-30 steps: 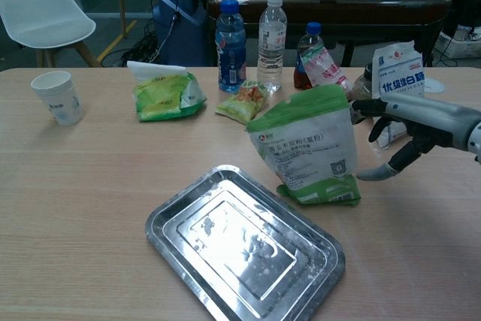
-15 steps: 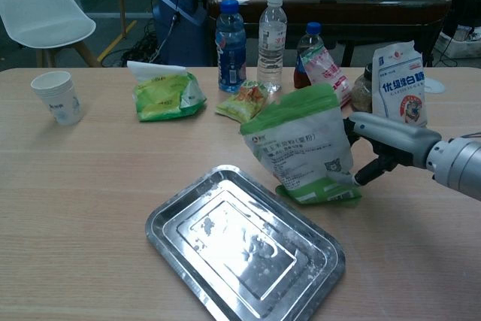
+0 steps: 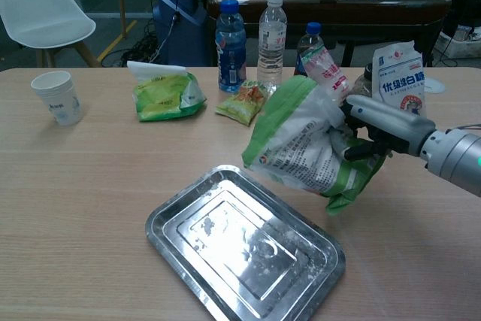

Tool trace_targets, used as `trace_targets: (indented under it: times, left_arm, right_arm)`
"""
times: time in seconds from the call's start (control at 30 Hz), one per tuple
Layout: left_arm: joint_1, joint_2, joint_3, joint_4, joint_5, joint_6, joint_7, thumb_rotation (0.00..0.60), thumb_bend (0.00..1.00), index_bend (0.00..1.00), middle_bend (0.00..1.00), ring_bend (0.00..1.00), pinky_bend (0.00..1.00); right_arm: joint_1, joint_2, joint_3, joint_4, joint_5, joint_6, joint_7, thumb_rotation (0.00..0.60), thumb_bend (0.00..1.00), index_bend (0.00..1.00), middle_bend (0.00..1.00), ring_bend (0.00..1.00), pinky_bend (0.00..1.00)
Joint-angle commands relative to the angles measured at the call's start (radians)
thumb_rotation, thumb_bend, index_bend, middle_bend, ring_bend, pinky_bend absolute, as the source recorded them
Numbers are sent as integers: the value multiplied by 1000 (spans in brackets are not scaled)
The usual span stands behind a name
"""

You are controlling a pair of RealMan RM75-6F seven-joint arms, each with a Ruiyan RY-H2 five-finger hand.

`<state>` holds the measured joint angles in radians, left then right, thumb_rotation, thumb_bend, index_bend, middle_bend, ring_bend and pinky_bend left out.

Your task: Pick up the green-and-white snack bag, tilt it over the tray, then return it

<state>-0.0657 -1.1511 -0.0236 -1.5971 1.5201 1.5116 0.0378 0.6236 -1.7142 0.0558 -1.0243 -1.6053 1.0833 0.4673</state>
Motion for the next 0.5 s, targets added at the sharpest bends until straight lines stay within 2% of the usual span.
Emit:
trace_targets:
  times: [0.03, 0.23, 0.5]
  left_arm:
    - [-2, 0, -1, 0, 2, -1, -1, 600, 330, 150, 145, 219, 83]
    - [-2, -1, -1, 2, 8, 2, -6, 600, 330, 150, 143, 218, 83]
    - [12, 4, 6, 9, 5, 14, -20, 600, 330, 150, 140, 216, 83]
  right_arm:
    - [8, 30, -13, -15, -39, 39, 1, 600, 785, 647, 558, 467, 619]
    - [80, 129, -2, -137, -94, 21, -131, 600, 785, 647, 563, 474, 620]
    - [220, 240, 29, -304, -142, -127, -408, 600, 785, 652, 571, 502, 637]
